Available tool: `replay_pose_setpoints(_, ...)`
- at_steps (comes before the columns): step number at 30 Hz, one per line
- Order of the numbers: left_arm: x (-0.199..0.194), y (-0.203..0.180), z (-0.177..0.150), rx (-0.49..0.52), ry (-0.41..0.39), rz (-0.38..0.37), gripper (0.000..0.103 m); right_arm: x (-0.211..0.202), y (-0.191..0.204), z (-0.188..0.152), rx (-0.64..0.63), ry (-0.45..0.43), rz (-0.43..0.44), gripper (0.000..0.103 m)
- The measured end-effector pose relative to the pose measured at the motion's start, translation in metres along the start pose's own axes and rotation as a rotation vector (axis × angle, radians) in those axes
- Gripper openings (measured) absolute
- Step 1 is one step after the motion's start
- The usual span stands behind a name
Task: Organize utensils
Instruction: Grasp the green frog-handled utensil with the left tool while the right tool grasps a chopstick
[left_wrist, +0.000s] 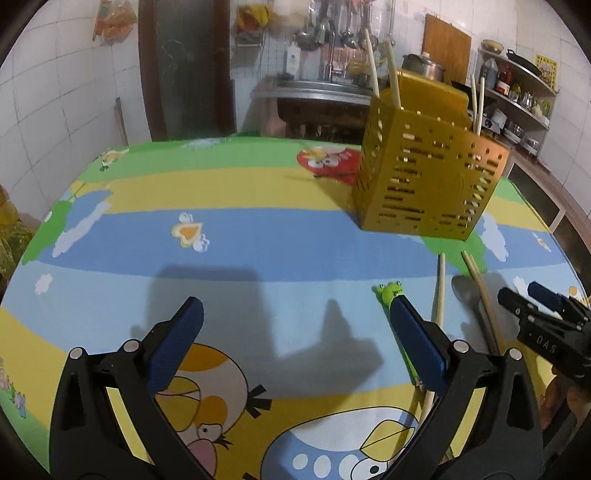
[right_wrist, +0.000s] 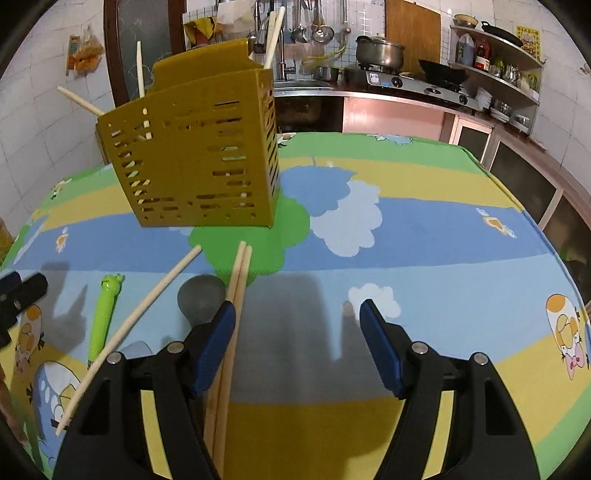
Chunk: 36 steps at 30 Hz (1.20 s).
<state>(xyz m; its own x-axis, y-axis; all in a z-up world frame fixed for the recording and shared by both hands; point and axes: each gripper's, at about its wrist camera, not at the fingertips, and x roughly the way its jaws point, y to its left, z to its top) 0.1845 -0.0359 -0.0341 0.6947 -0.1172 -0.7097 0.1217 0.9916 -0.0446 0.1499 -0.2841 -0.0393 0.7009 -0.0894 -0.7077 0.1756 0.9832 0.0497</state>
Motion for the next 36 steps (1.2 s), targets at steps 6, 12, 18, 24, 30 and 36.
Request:
replay_pose_setpoints(6, 0.004, -0.005, -0.002, 0.012, 0.011, -0.003, 0.098, 0.009, 0.008, 0.005, -0.028, 0.028, -0.013, 0.068)
replay_pose_setpoints(12, 0.007, -0.004, -0.004, 0.003, 0.021, 0.001, 0.098, 0.012, 0.012, 0.004, -0.032, 0.056, -0.02, 0.068)
replay_pose_setpoints(18, 0.01, -0.003, -0.004, -0.007, 0.034, 0.003, 0.098, 0.018, 0.021, 0.005, -0.026, 0.089, -0.02, 0.044)
replay_pose_setpoints(24, 0.013, -0.008, -0.004, -0.008, 0.048, 0.016, 0.098, 0.017, 0.029, 0.007, -0.031, 0.087, 0.005, 0.009)
replay_pose_setpoints(30, 0.019, -0.025, -0.005, -0.012, 0.086, 0.007, 0.098, 0.011, 0.018, 0.003, -0.008, 0.094, 0.041, 0.006)
replay_pose_setpoints(36, 0.029, -0.039, -0.008, -0.016, 0.106, 0.018, 0.097, 0.001, -0.009, -0.005, 0.024, 0.101, 0.031, 0.006)
